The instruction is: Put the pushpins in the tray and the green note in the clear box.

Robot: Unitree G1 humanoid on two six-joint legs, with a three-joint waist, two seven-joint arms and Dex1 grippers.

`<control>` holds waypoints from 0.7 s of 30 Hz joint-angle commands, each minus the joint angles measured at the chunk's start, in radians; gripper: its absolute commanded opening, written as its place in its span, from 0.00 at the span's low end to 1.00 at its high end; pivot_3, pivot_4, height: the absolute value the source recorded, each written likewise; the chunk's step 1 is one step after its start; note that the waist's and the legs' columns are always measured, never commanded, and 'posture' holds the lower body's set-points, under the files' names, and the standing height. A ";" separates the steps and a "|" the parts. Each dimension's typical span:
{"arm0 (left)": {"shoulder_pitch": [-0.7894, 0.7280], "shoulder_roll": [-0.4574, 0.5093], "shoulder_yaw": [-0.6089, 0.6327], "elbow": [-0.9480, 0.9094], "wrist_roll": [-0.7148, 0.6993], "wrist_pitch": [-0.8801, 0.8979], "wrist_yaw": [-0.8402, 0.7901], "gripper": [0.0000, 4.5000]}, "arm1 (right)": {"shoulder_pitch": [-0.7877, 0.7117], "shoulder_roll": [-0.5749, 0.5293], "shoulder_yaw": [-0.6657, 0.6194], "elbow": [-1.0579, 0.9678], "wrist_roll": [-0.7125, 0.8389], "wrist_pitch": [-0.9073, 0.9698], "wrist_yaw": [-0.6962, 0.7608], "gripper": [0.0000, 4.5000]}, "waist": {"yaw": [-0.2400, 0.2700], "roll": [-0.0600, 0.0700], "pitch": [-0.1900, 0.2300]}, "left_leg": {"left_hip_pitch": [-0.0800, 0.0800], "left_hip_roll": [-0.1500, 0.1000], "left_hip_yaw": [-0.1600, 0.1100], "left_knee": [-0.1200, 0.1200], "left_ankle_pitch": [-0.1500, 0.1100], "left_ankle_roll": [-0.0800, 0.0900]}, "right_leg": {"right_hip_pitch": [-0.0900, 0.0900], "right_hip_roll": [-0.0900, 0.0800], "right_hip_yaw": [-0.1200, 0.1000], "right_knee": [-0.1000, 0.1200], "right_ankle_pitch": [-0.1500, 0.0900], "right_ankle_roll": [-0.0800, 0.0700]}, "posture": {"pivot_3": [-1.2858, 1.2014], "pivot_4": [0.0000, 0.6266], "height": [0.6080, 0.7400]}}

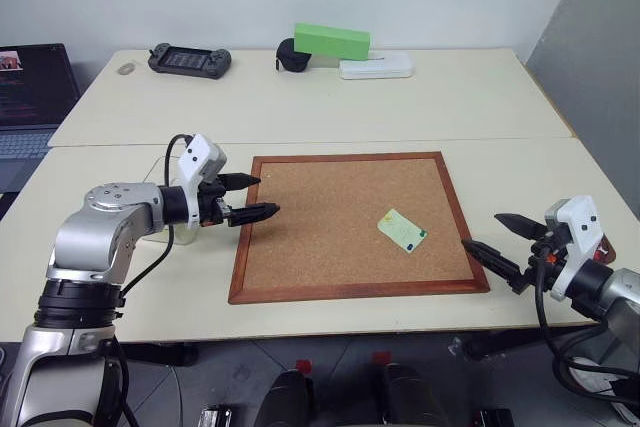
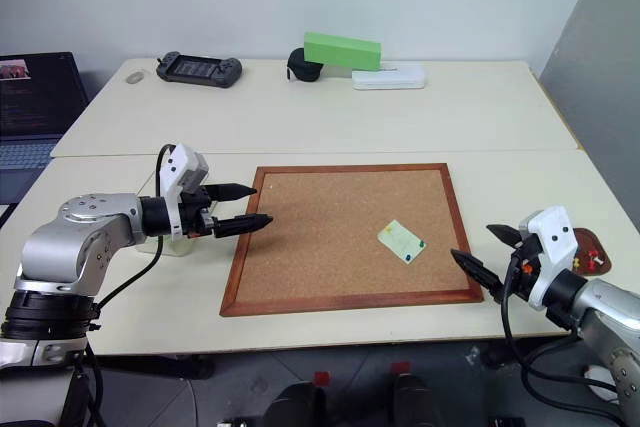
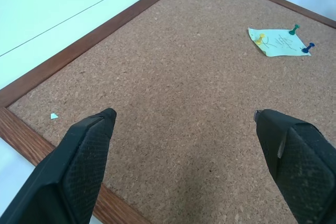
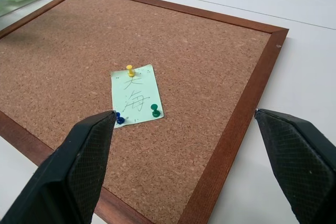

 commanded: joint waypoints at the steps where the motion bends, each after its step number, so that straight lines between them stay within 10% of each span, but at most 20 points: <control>1: -0.021 0.001 0.023 -0.023 -0.026 -0.001 -0.009 1.00 | -0.005 -0.005 -0.009 -0.032 0.015 -0.023 -0.003 0.99 | 0.000 0.000 0.000 | 0.000 0.000 0.000 0.000 0.000 0.000 | 0.000 0.000 0.000 0.000 0.000 0.000 | 0.52 0.24 1.00; 14: -0.003 -0.020 0.015 -0.086 -0.083 0.024 -0.011 1.00 | -0.039 -0.012 0.055 -0.059 0.005 -0.029 -0.004 0.99 | -0.001 0.000 0.000 | 0.000 0.000 0.000 0.000 0.000 0.000 | 0.000 0.000 0.000 0.000 0.000 0.000 | 0.52 0.24 1.00; 21: 0.042 -0.096 -0.013 -0.158 -0.121 0.022 -0.002 0.74 | -0.112 0.021 0.217 -0.058 -0.050 -0.071 -0.024 1.00 | -0.001 0.000 0.000 | 0.000 0.000 0.000 0.000 0.000 0.000 | 0.000 0.000 0.000 0.000 0.000 0.000 | 0.52 0.24 1.00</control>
